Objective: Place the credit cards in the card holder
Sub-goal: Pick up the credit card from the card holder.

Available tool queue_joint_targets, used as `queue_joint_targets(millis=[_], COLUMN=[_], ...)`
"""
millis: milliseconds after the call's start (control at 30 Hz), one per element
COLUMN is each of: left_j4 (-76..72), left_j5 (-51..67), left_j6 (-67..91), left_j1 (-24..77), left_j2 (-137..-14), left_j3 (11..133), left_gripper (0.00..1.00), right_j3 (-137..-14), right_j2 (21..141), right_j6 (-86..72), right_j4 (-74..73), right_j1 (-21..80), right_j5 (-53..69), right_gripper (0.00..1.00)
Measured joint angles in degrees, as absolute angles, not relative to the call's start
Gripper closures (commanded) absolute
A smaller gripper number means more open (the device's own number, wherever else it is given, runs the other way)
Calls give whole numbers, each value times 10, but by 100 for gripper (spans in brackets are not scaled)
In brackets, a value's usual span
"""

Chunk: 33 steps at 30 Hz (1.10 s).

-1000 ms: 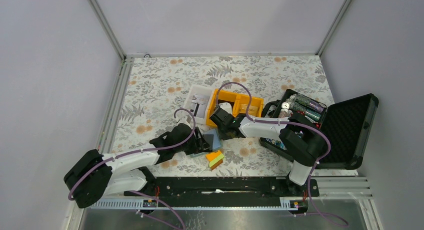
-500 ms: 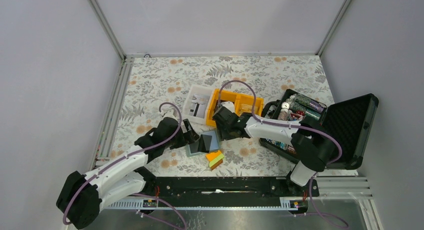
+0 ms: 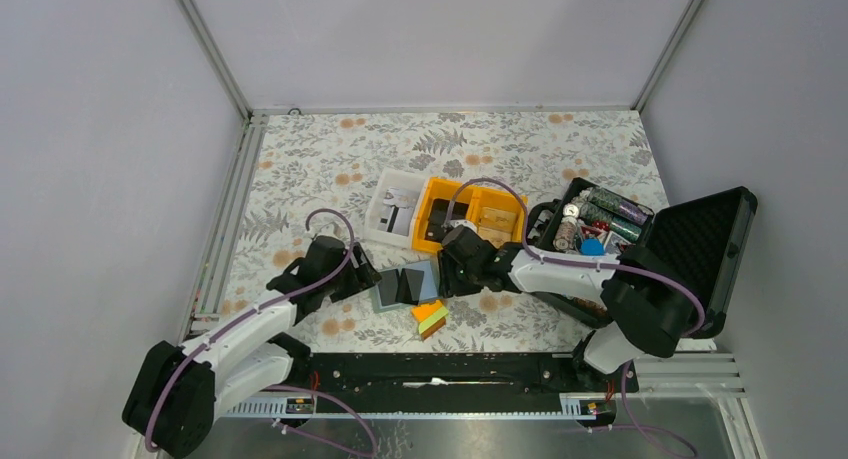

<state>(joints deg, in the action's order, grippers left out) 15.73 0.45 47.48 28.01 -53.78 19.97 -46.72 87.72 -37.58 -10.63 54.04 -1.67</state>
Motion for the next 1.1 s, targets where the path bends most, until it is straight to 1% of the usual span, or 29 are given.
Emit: queue_joint_targets(millis=[300, 367, 500, 567, 700, 800, 867, 933, 967, 1100], left_j4=[59, 43, 31, 36, 48, 59, 73, 79, 82, 94], left_j5=[31, 36, 34, 26, 0, -12, -15, -15, -15, -14], left_j6=[476, 476, 464, 454, 435, 433, 434, 439, 444, 457], left_j1=[248, 236, 216, 211, 204, 202, 202, 202, 202, 202], left_j2=[-567, -575, -589, -595, -601, -594, -579, -559, -544, -506], left_j3=[177, 176, 182, 192, 215, 218, 215, 206, 199, 175], left_gripper=[35, 35, 30, 25, 17, 14, 13, 13, 15, 28], right_j3=[-458, -458, -459, -461, -477, -484, -484, -485, -488, -498], right_j2=[929, 937, 952, 957, 963, 955, 943, 928, 923, 918], right_j6=[-399, -402, -408, -408, -390, -345, -306, -252, -228, -131], right_j4=[-25, -4, 38, 48, 37, 19, 5, -7, -10, 7], right_j1=[540, 541, 543, 544, 552, 569, 584, 608, 619, 672], right_j5=[32, 38, 42, 41, 13, -26, -48, -83, -97, -147], right_gripper=[60, 60, 60, 57, 46, 38, 36, 35, 35, 35])
